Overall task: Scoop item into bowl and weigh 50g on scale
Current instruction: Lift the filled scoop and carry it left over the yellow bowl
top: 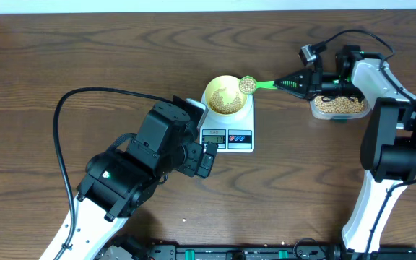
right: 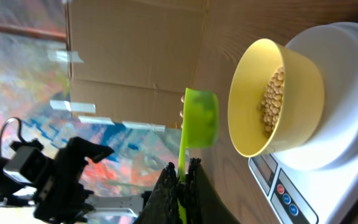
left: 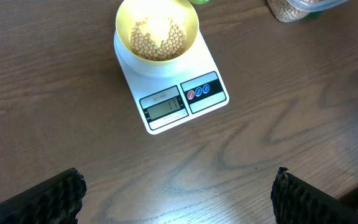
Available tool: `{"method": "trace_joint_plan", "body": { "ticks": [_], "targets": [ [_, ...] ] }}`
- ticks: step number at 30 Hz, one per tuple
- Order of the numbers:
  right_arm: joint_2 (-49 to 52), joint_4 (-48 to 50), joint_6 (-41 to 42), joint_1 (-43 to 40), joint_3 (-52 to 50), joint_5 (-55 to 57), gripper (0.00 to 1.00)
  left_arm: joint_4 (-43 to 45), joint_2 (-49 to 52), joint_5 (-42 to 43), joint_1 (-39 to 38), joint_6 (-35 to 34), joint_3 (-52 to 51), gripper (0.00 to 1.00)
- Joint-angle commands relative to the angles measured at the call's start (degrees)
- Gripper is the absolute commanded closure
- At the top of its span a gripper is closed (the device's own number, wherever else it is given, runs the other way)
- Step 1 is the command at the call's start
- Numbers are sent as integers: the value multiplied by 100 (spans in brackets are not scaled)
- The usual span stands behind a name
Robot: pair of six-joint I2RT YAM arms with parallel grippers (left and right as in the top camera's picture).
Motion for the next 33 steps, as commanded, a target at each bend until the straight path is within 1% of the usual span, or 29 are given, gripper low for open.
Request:
{"method": "trace_joint_plan", "body": {
  "ticks": [1,6,14,24,26,29,33],
  "targets": [
    [59,181,17,212,114,-184,99,-2,-35,13,20,-31,116,2],
    [59,544,20,424,114,-184,99,-2,-35,15,20,-31,116,2],
    [59,1187,214,444,114,-9,99,0,-35,13,20,-31,116,2],
    [59,2022,203,516,114,372,99,0,-35,13,20,-31,116,2],
    [59,2415,203,586,114,372,99,-2,-35,13,20,-31,116,2],
    [59,2719,205,660,114,372,99,0,-35,13,20,-31,116,2],
    [59,2905,144,741,114,374,99,-2,-35,13,20,-31,116,2]
  ]
}}
